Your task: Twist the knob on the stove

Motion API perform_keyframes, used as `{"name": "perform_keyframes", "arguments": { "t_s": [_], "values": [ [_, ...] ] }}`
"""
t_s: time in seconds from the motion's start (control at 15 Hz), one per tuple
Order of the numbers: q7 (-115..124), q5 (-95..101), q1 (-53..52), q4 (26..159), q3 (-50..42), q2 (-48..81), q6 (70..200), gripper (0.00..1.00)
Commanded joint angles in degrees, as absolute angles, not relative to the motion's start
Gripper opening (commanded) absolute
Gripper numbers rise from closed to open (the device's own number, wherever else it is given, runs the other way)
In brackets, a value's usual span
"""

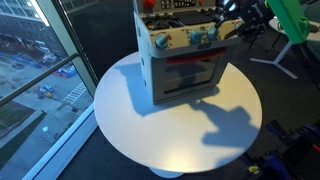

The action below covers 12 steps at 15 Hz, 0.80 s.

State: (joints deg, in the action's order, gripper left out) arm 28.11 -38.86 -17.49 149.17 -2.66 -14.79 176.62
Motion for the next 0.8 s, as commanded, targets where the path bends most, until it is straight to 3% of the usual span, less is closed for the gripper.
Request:
{"name": "perform_keyframes", "arguments": {
  "t_s": [0.0,0.13,0.73],
  "values": [
    [25.2,-38.7,-17.9,150.1,-4.1,-16.8,176.0,0.85],
    [24.1,-38.6,-18.0,150.2,-4.5,-17.2,175.8,1.0],
    [18.5,-27.2,-14.8,150.2,-3.6,-20.7,168.5,1.0]
  ]
}}
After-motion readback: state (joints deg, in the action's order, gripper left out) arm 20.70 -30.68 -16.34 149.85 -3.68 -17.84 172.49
